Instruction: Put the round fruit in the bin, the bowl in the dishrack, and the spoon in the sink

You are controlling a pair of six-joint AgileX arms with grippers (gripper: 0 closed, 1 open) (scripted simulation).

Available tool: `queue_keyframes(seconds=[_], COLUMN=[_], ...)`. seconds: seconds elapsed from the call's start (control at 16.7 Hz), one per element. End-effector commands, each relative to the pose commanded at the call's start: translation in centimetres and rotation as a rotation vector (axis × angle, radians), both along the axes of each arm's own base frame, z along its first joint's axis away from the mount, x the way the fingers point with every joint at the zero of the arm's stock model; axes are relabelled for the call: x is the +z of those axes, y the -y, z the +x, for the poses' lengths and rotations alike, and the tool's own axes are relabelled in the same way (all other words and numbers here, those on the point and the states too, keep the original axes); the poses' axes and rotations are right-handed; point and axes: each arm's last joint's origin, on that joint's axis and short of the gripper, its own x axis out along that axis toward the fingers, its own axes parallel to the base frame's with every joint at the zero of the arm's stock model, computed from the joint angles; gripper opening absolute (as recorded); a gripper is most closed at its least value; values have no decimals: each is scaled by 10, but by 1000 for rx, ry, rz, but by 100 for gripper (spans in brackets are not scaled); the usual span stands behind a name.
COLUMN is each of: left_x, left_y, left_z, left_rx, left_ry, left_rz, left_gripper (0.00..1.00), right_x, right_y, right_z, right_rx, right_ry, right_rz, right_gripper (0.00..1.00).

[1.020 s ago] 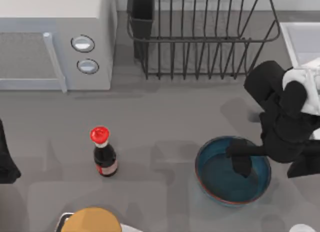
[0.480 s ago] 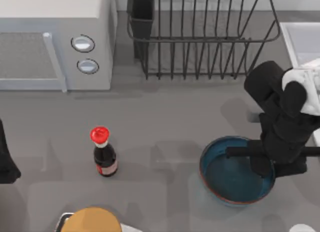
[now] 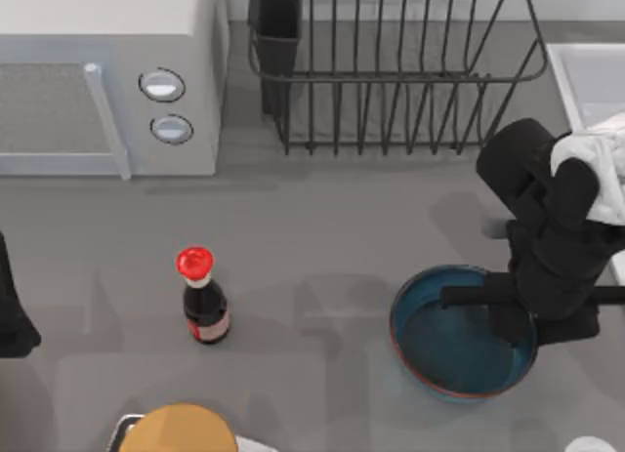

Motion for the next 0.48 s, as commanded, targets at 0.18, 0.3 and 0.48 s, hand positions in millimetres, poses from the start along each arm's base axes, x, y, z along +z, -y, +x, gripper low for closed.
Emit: queue_keyframes(seconds=[0.18, 0.3, 0.48], left_x=[0, 0, 0], left_y=[0, 0, 0], left_z=[0, 0, 0], left_rx=[0, 0, 0], left_ry=[0, 0, 0], left_rz=[0, 0, 0], left_gripper=[100, 100, 100], right_x=[5, 20, 53], right_y=[-1, -3, -3], right_z=[2, 5, 4], right_rx=[0, 0, -1], right_ry=[5, 10, -16], right_rz=[2, 4, -9], right_gripper=[0, 0, 0])
